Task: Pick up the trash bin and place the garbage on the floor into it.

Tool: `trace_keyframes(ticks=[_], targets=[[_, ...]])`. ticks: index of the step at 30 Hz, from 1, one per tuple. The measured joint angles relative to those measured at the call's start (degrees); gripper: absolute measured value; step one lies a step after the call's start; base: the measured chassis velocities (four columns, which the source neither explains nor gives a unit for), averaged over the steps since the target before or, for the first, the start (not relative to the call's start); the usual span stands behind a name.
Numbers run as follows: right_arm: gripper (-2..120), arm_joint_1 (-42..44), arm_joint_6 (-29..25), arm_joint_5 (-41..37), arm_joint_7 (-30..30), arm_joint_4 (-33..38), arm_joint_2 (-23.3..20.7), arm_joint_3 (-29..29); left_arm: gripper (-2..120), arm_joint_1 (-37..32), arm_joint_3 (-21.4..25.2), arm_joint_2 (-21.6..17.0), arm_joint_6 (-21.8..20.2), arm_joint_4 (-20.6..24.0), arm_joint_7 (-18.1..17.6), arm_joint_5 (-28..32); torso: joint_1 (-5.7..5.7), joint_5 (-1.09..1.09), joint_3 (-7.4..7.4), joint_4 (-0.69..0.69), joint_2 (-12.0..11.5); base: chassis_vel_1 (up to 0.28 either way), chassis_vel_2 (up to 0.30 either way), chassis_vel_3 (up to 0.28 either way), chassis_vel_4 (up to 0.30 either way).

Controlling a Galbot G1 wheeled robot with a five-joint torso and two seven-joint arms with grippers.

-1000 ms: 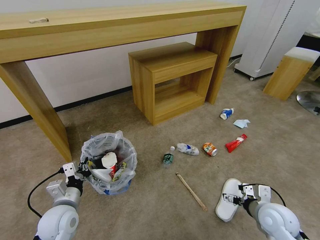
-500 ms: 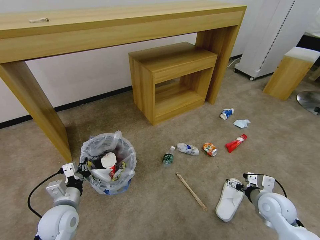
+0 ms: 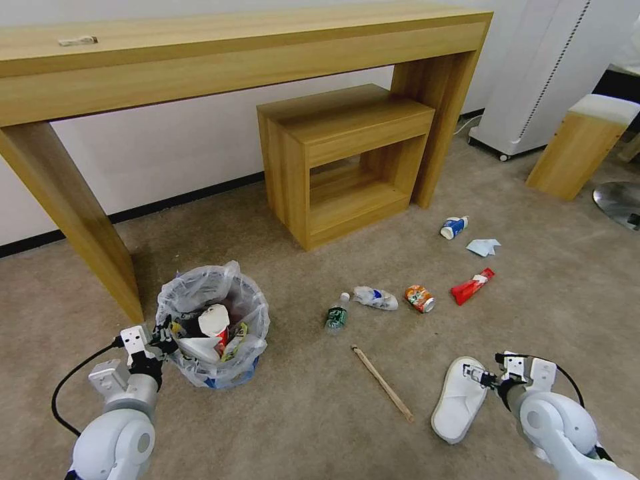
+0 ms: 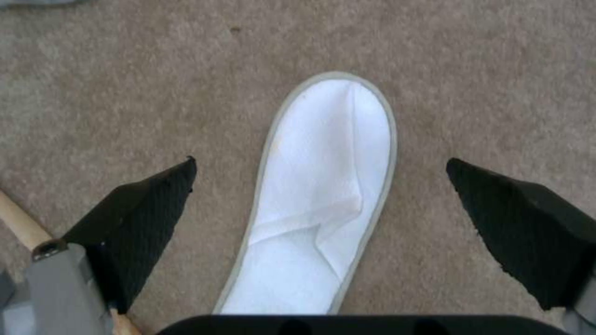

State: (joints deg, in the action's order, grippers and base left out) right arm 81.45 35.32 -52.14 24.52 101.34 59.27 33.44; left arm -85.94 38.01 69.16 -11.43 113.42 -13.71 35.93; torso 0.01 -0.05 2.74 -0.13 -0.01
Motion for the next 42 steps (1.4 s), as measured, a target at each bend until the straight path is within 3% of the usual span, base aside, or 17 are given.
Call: trace_keyframes(ticks=[22, 42], targets=[[100, -1.02, -0.31, 2.62, -1.19, -3.47, 4.6, -1.59, 2, -0.4, 0.82, -0.22, 0.2, 0.59, 0.01, 0.53, 0.0, 0.0, 0.0, 0.0, 0.0, 0.0, 0.0, 0.0, 0.0], [100, -3.26, -2.24, 3.43, -2.87, -8.04, 5.72, -1.23, 2, -0.37, 1.02, 0.09, 0.37, 0.23, 0.08, 0.68, 0.0, 0.0, 0.0, 0.0, 0.0, 0.0, 0.0, 0.0, 0.0]])
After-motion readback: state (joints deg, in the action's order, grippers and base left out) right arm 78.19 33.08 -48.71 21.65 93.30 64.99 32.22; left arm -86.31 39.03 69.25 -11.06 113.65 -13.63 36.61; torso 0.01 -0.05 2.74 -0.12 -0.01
